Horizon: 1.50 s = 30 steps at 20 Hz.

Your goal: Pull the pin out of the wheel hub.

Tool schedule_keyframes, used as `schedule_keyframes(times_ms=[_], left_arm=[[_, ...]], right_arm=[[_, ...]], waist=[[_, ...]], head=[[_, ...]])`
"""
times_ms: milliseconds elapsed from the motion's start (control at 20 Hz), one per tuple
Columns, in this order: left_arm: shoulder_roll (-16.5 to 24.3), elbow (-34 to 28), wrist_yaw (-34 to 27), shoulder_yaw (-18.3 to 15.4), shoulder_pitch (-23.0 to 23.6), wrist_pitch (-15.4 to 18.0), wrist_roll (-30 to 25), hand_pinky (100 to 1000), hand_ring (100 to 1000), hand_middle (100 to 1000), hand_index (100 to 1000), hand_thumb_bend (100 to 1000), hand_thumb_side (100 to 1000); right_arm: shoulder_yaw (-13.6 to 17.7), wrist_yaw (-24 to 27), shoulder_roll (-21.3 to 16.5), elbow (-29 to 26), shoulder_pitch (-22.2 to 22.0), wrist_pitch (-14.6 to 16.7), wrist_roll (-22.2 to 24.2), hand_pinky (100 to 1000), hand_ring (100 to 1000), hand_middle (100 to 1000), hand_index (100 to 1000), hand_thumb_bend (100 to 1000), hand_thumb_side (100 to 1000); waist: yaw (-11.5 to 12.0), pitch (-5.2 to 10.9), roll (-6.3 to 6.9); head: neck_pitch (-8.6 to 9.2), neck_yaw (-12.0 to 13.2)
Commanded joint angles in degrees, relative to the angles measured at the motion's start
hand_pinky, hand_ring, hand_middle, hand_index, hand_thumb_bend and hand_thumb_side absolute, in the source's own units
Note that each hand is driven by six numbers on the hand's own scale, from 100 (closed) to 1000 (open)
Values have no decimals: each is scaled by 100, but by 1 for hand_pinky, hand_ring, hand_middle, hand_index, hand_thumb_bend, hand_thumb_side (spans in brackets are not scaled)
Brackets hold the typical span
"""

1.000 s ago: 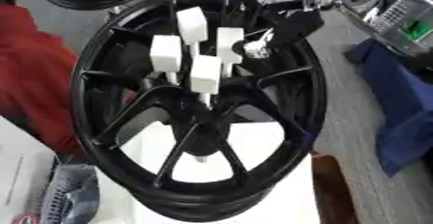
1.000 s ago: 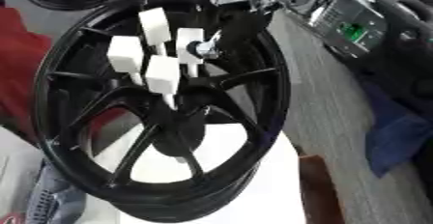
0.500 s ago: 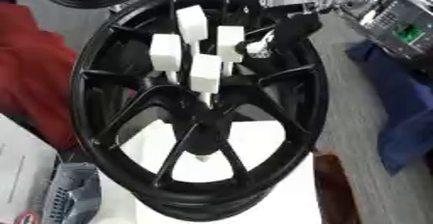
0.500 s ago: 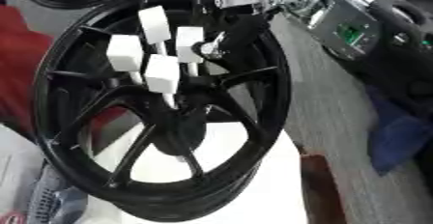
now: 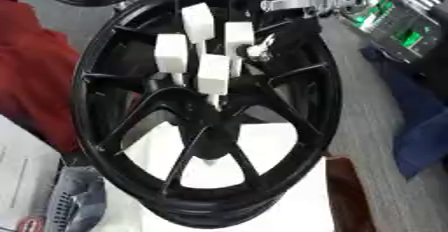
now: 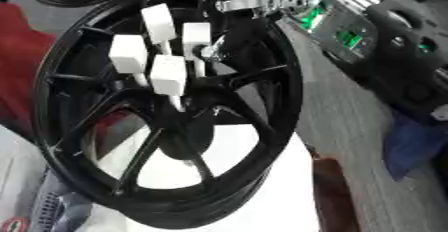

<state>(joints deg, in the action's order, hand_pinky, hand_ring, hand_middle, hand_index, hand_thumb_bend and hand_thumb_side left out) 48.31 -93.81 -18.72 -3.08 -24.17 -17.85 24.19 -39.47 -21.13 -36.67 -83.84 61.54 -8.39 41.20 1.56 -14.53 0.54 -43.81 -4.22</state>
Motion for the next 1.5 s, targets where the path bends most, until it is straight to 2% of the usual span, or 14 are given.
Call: schedule_keyframes(times_ms=[50,150,200,250,400,550,650,1000,1300,1500], left_arm=[[146,-15,-37,-114,-68,28,3,824,849,807,894,271,858],[142,-5,-40,-116,-72,31,1,824,849,807,894,271,858],[141,0,-39,-117,-72,33,0,825,849,807,894,272,857],[141,4,-39,-118,-73,36,-1,825,849,807,894,272,856],[144,12,-39,-124,-73,43,-5,825,849,806,894,273,855],[149,23,-41,-129,-78,49,-8,825,849,806,894,274,853],[152,29,-41,-129,-81,52,-13,826,849,806,893,276,852],[170,70,-51,-152,-83,63,-13,827,849,806,894,282,848],[189,81,-55,-178,-97,90,-4,827,849,806,894,287,842],[215,83,-57,-215,-52,103,15,827,848,806,894,290,839]], right_arm=[[66,-40,-27,133,140,57,-13,876,798,748,847,206,734],[97,47,-5,198,135,9,-111,872,787,698,810,183,700],[121,106,4,218,134,-35,-191,866,764,622,748,135,662],[143,168,7,229,132,-84,-279,864,752,596,722,114,643],[235,327,-4,199,137,-232,-630,854,713,510,635,100,579],[341,602,-33,140,136,-415,-1035,844,688,483,603,100,564],[422,836,-59,58,119,-506,-1300,837,667,459,573,100,591],[793,1574,-334,-247,-50,-674,-2011,832,636,436,549,100,610],[1487,2018,-744,-344,-461,-691,-2752,836,619,425,541,100,586],[2223,2147,-1257,-365,-951,-627,-3463,837,616,425,542,100,536]], waist=[[16,72,4],[21,70,0],[23,71,-2],[25,72,-3],[26,79,-7],[24,91,-9],[27,98,-7],[30,143,-7],[14,180,6],[-13,178,35]], head=[[-31,-20],[-31,-17],[-31,-16],[-31,-17],[-31,-17],[-31,-17],[-31,-19],[-31,31],[-8,96],[-5,159]])
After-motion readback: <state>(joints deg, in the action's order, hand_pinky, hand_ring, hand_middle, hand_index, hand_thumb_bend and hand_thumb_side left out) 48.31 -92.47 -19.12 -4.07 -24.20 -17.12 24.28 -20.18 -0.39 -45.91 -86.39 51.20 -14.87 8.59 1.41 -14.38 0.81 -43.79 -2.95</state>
